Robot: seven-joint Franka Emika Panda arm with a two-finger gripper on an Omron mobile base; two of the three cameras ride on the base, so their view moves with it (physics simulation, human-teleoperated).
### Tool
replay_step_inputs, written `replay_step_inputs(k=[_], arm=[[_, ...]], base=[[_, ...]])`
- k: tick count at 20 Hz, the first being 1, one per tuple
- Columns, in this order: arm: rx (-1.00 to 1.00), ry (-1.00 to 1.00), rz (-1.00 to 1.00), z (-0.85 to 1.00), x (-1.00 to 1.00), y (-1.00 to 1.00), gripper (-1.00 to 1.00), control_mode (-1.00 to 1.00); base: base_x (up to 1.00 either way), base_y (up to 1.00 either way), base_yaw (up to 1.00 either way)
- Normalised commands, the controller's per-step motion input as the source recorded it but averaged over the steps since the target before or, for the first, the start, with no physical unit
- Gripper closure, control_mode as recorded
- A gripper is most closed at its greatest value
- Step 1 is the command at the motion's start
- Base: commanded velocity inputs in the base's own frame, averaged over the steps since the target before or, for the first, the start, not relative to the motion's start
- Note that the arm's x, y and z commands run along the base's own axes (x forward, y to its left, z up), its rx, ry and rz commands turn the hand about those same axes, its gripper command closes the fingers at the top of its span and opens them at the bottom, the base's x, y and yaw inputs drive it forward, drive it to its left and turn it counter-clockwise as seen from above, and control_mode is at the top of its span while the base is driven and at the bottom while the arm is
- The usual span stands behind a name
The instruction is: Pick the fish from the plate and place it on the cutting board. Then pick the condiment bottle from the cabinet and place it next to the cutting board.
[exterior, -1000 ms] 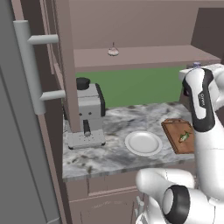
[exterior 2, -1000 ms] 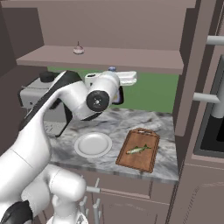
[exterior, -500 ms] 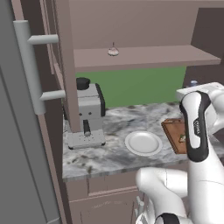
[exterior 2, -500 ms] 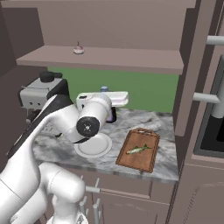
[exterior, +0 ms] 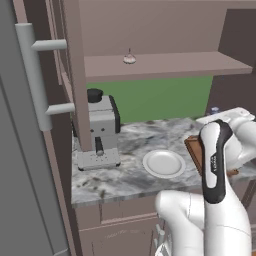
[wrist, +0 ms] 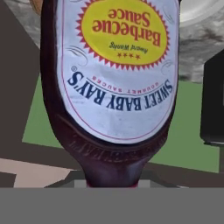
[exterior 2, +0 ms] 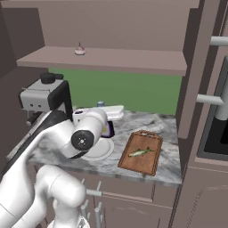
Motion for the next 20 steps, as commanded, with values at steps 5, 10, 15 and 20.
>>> replay_step_inputs(k=[5, 10, 15, 20], arm=[[0.04, 0.02, 0.02, -0.18, 0.0, 0.0, 1.0, -1.0], [0.06, -0.03, 0.06, -0.4, 0.02, 0.0, 1.0, -1.0], [0.05, -0.11, 0.1, -0.55, 0.06, 0.0, 1.0, -1.0], [0.01, -0.18, 0.11, -0.34, 0.08, 0.0, 1.0, -1.0]], base=[[0.0, 0.0, 0.0], [0.0, 0.0, 0.0], [0.0, 0.0, 0.0], [0.0, 0.0, 0.0]])
